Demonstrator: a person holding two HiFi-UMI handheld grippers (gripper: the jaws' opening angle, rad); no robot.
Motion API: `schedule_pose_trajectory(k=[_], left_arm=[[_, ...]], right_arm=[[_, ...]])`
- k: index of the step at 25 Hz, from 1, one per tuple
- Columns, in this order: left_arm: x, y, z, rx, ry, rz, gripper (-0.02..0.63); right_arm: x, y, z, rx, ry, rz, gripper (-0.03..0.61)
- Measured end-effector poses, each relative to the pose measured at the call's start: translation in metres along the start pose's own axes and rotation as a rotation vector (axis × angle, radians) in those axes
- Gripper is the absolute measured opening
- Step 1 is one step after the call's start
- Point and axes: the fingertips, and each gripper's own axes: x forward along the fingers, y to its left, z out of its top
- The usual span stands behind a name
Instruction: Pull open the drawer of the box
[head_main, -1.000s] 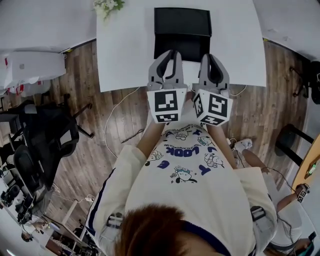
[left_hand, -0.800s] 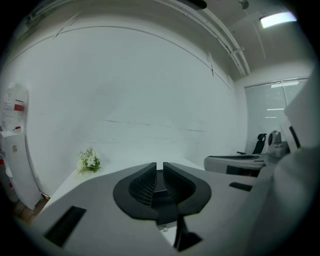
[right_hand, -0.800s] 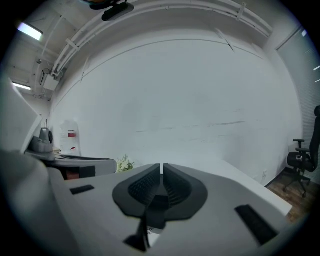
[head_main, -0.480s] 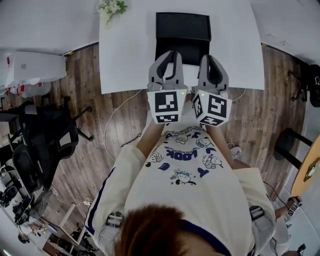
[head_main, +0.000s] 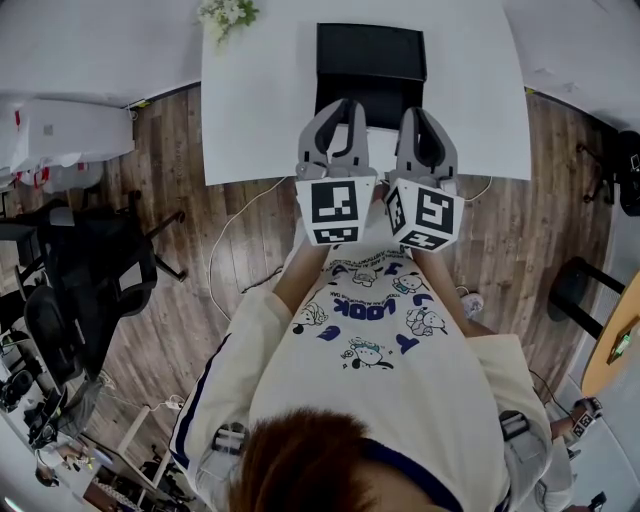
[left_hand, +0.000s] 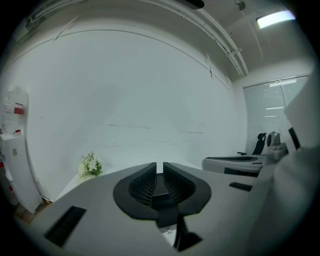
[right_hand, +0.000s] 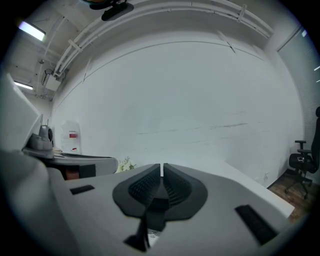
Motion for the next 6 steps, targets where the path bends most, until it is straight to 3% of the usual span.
schedule_pose_trajectory(k=[6], left_arm=[[0.0023, -0.0007, 0.0001, 0.000, -0.001, 0.003, 0.051]], right_arm=[[0.0021, -0.0008, -0.0002, 0.001, 0.000, 0.004, 0.038]])
